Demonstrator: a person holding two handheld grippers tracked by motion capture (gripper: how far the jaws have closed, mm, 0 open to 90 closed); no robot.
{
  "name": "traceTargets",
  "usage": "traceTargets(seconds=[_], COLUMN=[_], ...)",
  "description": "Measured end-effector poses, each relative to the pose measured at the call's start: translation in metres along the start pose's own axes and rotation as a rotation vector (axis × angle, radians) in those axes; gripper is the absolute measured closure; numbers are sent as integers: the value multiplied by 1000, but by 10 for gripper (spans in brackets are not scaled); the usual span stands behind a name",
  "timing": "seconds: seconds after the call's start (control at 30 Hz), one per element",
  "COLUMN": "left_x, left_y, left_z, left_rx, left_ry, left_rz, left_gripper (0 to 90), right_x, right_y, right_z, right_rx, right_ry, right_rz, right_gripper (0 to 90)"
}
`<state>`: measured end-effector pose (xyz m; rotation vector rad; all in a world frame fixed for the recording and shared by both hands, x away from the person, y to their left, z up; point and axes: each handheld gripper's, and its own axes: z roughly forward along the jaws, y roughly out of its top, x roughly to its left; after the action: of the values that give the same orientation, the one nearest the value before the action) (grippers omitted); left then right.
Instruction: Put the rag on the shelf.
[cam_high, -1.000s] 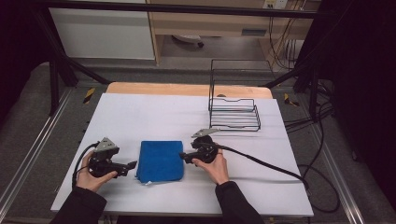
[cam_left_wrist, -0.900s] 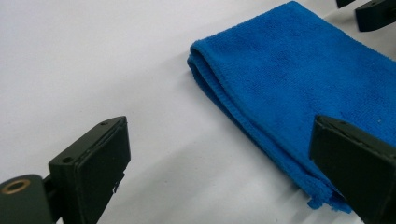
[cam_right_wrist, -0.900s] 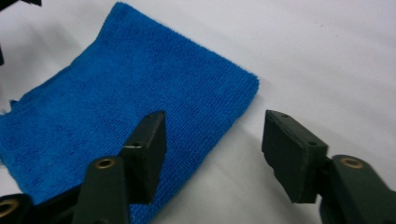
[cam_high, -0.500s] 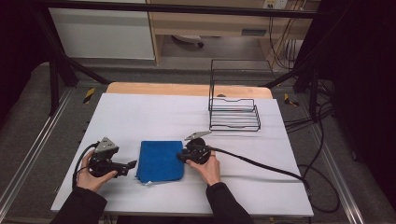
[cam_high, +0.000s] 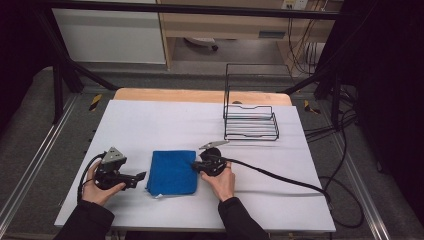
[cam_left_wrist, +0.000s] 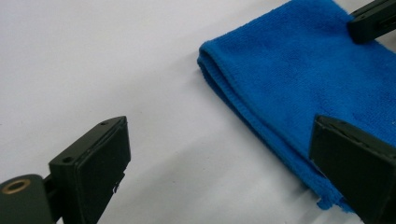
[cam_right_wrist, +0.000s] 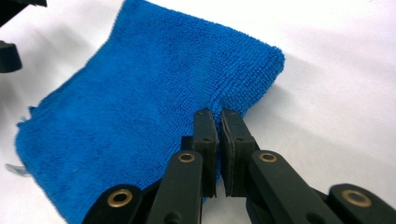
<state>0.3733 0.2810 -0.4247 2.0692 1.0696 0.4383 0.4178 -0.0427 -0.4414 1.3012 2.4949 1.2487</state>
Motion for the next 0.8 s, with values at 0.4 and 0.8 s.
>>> traceTargets(seconds=[0.4, 0.8], left_x=[-2, -6], left_y=[0, 0], left_z=[1, 3], left_rx=[6, 7], left_ry=[-4, -15], left_rz=[8, 13], left_gripper=[58, 58], right_x=[-9, -43], right_y=[-8, -33], right_z=[-34, -77], right_rx=[43, 63], right_ry=[-87, -135], right_rz=[17, 56], right_gripper=[868, 866])
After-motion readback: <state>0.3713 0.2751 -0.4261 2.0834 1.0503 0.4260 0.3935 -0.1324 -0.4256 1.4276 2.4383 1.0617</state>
